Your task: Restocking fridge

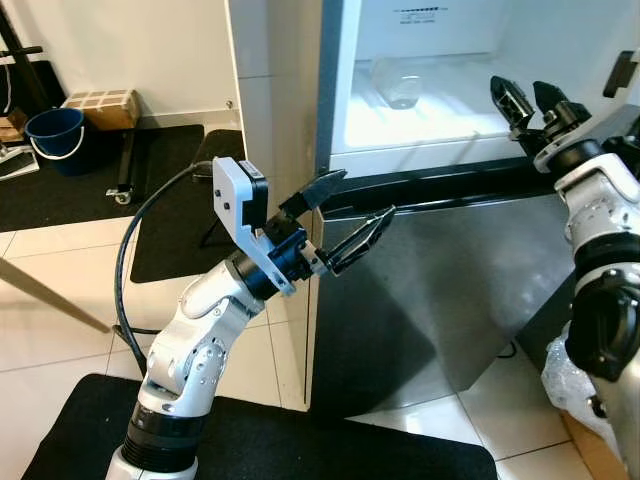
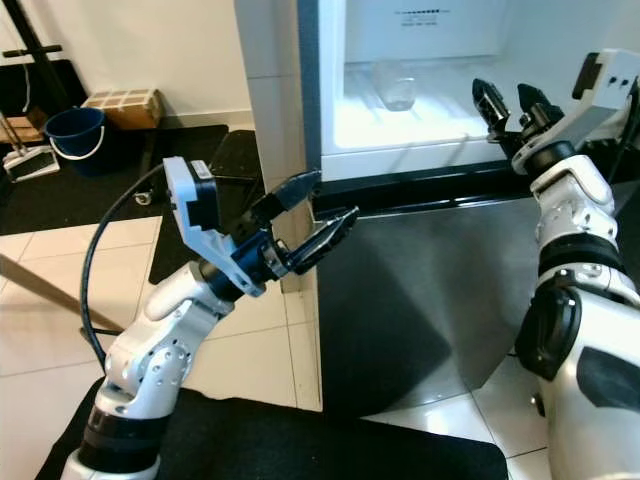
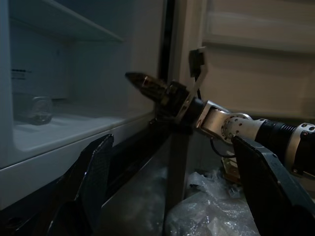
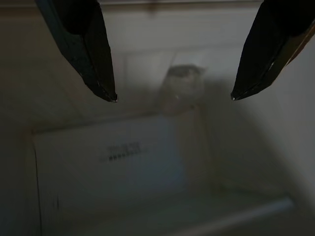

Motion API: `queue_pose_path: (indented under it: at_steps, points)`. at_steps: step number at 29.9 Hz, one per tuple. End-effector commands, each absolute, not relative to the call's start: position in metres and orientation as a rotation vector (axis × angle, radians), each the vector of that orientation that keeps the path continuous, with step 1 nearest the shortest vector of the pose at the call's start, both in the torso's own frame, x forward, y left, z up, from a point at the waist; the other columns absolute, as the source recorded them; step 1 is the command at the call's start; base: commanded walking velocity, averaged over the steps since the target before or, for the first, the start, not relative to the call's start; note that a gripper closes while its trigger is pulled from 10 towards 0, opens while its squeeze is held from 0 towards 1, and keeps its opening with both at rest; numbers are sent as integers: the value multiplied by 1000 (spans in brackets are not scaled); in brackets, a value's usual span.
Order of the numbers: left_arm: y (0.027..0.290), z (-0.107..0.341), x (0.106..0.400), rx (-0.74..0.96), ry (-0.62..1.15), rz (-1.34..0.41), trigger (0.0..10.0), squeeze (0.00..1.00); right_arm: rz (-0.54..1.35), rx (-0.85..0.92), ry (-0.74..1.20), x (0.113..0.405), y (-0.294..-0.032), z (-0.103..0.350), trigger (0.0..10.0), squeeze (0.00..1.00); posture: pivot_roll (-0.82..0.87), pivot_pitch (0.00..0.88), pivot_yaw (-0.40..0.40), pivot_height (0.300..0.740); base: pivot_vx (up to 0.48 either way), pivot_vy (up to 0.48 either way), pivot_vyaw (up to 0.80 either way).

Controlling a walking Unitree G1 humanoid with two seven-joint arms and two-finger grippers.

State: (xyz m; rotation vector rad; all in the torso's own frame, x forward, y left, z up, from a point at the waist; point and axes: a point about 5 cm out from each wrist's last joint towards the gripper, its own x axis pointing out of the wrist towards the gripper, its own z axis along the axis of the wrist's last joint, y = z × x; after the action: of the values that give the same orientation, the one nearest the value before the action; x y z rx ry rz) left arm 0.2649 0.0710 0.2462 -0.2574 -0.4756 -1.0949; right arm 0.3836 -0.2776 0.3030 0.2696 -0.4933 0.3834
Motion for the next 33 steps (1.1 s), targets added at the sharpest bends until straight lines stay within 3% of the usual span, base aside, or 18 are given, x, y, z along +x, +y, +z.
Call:
queue_pose_path:
  at_steps: [1,8,11,23,33]
  points:
    - [72,239,265,-249,-453,-1092,10000,0,488,252,-528,379,-271,298,10000,0,49,0,7,740,0,0,0]
    - [73,226,262,-239,-407,-1133,10000,0,791,219,-536,357,-258,272,10000,0,29,0,10,740,0,0,0]
    - [73,224,263,-235,-399,-1136,10000,0,833,214,-526,353,-255,267,10000,0,29,0,10,740,0,0,0]
    - [68,221,269,-234,-381,-1091,10000,0,758,236,-398,360,-229,231,10000,0,21,0,10,740,0,0,0]
    - [64,221,270,-247,-390,-1095,10000,0,709,200,-382,362,-218,234,10000,0,21,0,6,740,0,-422,67]
